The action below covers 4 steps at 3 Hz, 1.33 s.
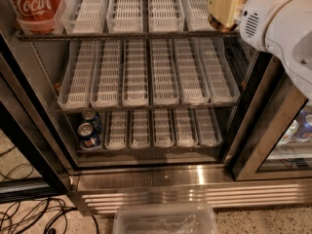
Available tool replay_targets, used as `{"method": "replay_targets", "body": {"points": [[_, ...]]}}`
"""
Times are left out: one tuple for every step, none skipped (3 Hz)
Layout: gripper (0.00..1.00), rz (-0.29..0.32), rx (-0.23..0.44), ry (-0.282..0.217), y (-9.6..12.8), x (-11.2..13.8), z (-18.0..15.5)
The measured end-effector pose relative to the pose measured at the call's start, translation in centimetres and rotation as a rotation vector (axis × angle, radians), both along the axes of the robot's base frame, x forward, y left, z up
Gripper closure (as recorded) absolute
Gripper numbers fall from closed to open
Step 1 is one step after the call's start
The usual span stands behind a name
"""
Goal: Pick orange can from top shelf of fridge
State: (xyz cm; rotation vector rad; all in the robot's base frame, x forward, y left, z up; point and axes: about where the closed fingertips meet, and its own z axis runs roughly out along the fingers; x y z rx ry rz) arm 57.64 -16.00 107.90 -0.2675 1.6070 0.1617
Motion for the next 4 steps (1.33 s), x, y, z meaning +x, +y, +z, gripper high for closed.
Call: {"method": "replay_targets", "body": {"points": [[1.0,0.01,-0.001,0.007,0.1,-0.3,0.5],[1.0,0.009,-0.005,0.014,0.3,-0.7,0.1],[1.0,0.012,-0.006,0.012,0.4,-0.8,0.4],[1.0,0.102,-0.017,-0.034,4.9,-2.4,4.2]]}}
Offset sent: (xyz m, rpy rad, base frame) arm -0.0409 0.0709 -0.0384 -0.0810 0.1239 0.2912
